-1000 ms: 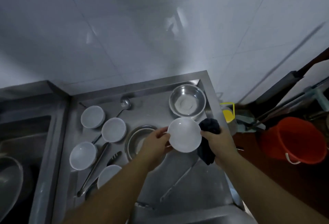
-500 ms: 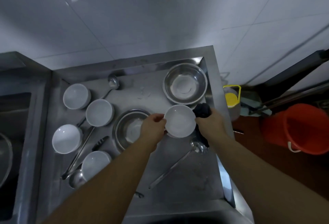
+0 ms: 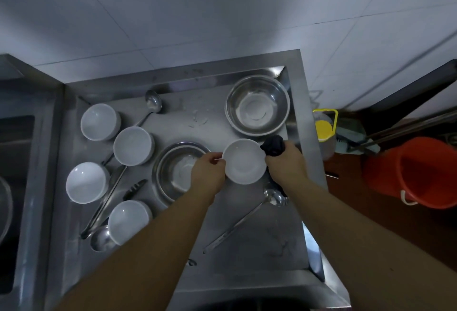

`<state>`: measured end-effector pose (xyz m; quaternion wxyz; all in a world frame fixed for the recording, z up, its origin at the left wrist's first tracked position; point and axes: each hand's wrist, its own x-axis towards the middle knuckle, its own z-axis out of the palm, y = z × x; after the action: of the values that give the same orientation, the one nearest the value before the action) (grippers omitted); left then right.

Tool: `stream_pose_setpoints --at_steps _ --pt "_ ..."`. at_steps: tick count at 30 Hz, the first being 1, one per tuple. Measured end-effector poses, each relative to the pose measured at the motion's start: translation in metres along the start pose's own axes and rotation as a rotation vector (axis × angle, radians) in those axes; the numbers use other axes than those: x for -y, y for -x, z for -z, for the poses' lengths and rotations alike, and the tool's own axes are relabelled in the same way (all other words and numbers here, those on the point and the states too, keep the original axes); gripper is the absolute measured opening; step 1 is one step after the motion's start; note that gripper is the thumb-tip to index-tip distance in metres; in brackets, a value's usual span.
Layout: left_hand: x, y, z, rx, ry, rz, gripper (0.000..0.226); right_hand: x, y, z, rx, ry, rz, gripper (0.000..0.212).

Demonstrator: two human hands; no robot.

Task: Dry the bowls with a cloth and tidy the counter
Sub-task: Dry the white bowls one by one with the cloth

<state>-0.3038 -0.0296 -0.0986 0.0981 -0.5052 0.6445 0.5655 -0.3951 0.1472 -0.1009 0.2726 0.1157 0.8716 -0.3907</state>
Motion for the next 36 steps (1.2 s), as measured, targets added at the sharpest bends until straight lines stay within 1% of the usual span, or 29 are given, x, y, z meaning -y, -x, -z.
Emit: stream_pose_setpoints --at_steps 2,3,6,9,11,14,16,19,21,23,26,28,30,33,36 --pt "-0.003 0.002 0.002 0.015 -0.019 0.010 0.019 0.002 0.004 0.002 -0.012 0.005 0.022 0.020" --pt "-0.004 0.004 0.004 0.014 -0.047 0.006 0.024 0.004 0.007 0.004 -0.020 0.012 0.038 0.019" --pt "-0.006 0.017 0.017 0.016 -0.179 -0.058 0.036 0.011 0.020 0.015 -0.056 0.048 0.114 0.019" --pt "-0.002 0.036 0.040 0.003 -0.333 -0.144 0.031 0.026 0.037 0.025 -0.075 0.114 0.204 0.020" --pt "0.003 0.047 0.058 0.011 -0.406 -0.162 0.028 0.037 0.051 0.028 -0.075 0.143 0.265 0.019" --pt "0.013 0.059 0.090 -0.002 -0.498 -0.184 0.036 0.056 0.077 0.020 -0.050 0.197 0.346 0.021" --pt "0.024 0.064 0.114 -0.017 -0.550 -0.211 0.036 0.065 0.096 0.006 -0.013 0.243 0.400 0.020" --pt "0.045 0.070 0.151 -0.008 -0.639 -0.254 0.036 0.072 0.122 -0.025 0.099 0.301 0.462 0.010" --pt "0.063 0.070 0.176 -0.018 -0.713 -0.277 0.035 0.072 0.138 -0.049 0.164 0.392 0.479 0.015" --pt "0.084 0.065 0.202 -0.024 -0.769 -0.252 0.037 0.068 0.152 -0.076 0.201 0.488 0.514 0.019" --pt "0.114 0.055 0.242 0.010 -0.798 -0.158 0.043 0.061 0.172 -0.117 0.285 0.597 0.525 0.018" --pt "0.135 0.048 0.267 0.037 -0.822 -0.126 0.043 0.055 0.185 -0.142 0.324 0.672 0.520 0.018" --pt "0.155 0.044 0.287 0.071 -0.822 -0.104 0.040 0.046 0.199 -0.165 0.336 0.717 0.507 0.014" --pt "0.183 0.044 0.307 0.127 -0.835 -0.112 0.025 0.034 0.219 -0.193 0.363 0.738 0.469 0.008" --pt "0.202 0.045 0.318 0.172 -0.893 -0.112 0.017 0.026 0.236 -0.215 0.374 0.766 0.423 0.012"
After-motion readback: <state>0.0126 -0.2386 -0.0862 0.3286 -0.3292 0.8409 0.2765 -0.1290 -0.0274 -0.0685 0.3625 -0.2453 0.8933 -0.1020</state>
